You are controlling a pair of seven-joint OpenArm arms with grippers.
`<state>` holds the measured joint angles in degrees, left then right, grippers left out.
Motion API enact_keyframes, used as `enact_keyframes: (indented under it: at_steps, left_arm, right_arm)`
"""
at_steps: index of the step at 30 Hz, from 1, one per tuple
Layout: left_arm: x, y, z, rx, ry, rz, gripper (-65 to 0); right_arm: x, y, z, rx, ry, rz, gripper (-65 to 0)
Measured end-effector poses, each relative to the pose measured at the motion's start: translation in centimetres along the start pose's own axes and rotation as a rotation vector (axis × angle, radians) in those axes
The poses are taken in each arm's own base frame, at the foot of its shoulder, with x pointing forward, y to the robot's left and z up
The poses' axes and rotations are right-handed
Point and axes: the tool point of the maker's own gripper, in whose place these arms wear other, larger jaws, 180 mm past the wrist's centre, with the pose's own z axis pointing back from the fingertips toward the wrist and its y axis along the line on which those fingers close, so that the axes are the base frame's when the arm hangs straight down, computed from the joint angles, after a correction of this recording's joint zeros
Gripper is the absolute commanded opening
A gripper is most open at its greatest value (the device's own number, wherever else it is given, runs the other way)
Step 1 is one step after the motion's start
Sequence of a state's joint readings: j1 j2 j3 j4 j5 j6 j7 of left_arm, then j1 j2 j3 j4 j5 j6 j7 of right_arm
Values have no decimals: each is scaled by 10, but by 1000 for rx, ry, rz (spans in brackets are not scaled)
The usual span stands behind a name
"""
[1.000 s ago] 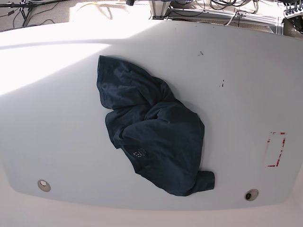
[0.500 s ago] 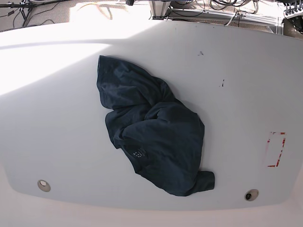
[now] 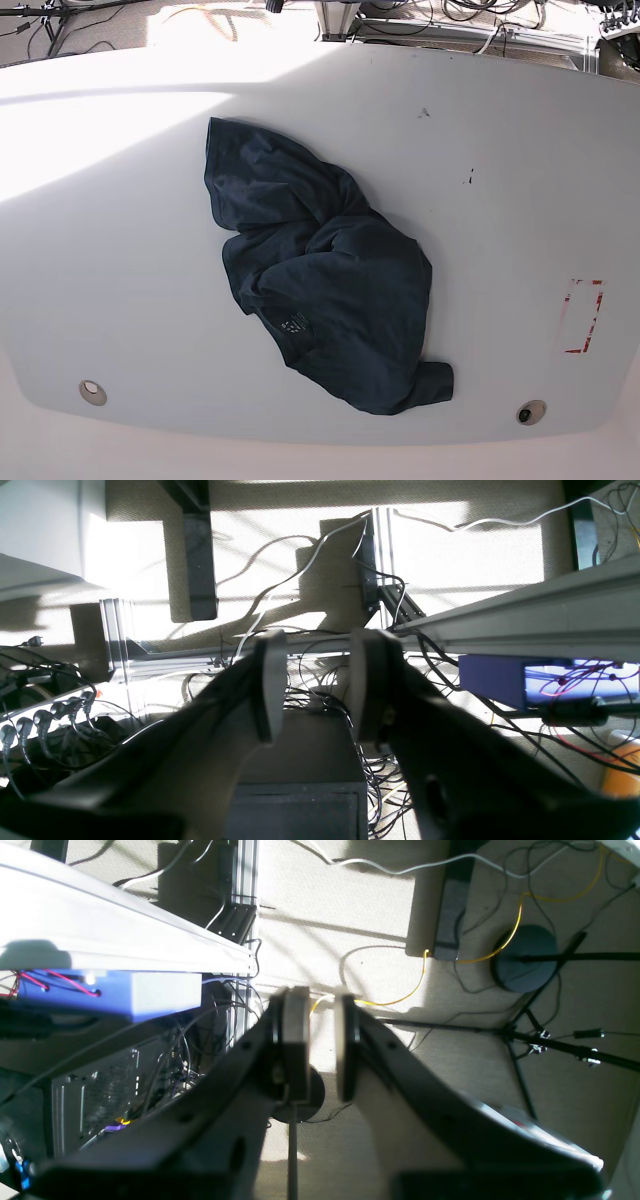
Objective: Fold the T-shirt properly
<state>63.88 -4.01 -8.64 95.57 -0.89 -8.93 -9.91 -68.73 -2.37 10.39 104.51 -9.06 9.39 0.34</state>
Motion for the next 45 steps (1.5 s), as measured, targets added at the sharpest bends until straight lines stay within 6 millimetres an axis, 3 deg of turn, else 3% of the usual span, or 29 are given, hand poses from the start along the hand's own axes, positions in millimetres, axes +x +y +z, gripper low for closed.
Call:
enact_keyframes:
  at_steps: [8, 18, 27, 45]
  left_arm:
    - [29, 1, 6, -1, -74, -37, -464]
    - [50, 9, 11, 17, -118, -61, -462]
    - [59, 8, 3, 16, -147, -59, -460]
    - [101, 10, -7, 25, -260, -78, -463]
  right_arm:
    - [24, -6, 3, -17, -59, 12, -577]
    - [51, -11, 5, -32, -125, 20, -573]
    - [67, -10, -5, -34, -177, 10, -571]
    - [99, -12, -20, -36, -268, 12, -570]
